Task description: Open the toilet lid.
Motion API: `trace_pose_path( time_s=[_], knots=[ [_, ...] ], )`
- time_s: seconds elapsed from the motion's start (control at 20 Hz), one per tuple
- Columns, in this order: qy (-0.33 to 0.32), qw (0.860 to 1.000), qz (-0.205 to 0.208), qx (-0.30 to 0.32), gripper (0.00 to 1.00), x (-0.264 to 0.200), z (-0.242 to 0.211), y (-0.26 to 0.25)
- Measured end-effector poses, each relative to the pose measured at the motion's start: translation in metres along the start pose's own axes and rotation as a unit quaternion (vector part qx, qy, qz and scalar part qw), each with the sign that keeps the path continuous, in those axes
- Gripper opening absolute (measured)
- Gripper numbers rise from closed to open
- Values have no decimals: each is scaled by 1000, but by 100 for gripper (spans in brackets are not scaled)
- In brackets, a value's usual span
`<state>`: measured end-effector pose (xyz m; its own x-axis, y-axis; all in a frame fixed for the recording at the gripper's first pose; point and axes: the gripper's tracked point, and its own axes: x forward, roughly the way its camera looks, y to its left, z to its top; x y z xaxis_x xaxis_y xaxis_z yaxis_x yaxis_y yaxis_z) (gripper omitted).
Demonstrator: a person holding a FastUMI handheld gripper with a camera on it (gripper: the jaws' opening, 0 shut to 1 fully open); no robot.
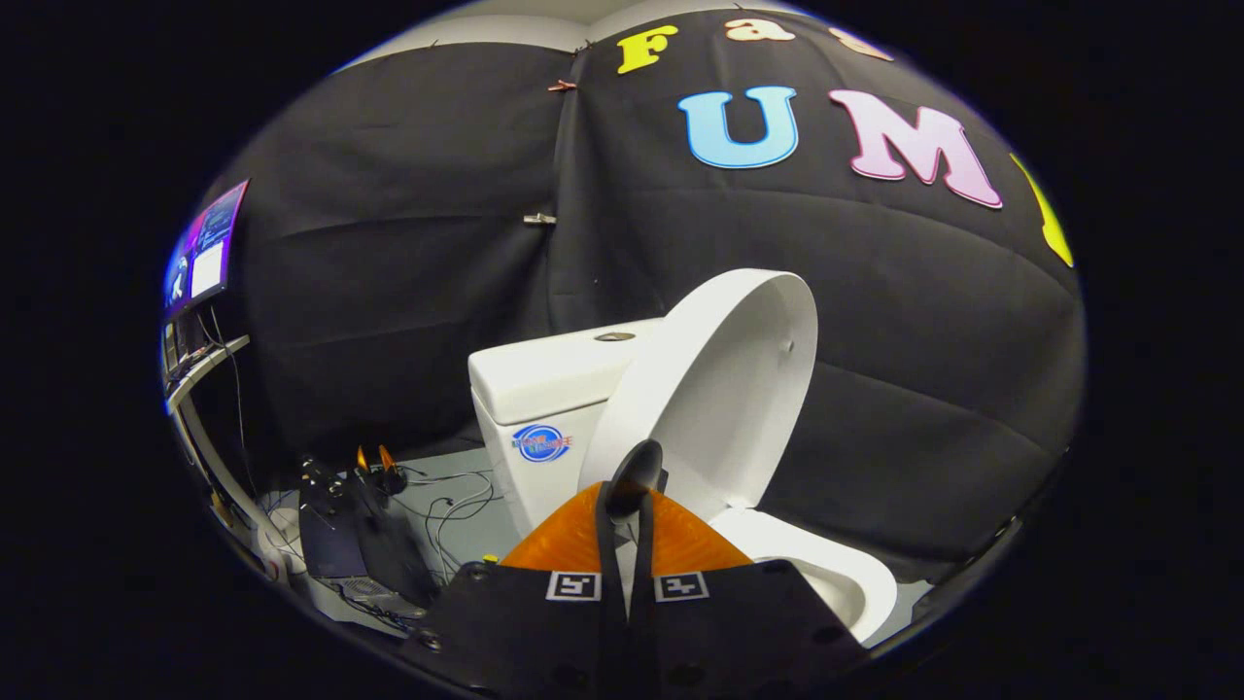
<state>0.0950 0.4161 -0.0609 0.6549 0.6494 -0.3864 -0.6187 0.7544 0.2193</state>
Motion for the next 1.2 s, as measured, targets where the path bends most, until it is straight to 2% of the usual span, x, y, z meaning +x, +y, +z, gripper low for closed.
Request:
trace_pose_path(
  time_s=[0.6,0.75,0.85,1.1,1.2],
  knots=[
    [8,999,28,-18,6,37,6,39],
    [15,999,49,-16,23,40,5,51],
    [3,999,45,-13,38,37,14,48],
    [-3,999,41,6,88,41,21,45],
    [-4,999,37,3,90,37,22,42]
  ],
)
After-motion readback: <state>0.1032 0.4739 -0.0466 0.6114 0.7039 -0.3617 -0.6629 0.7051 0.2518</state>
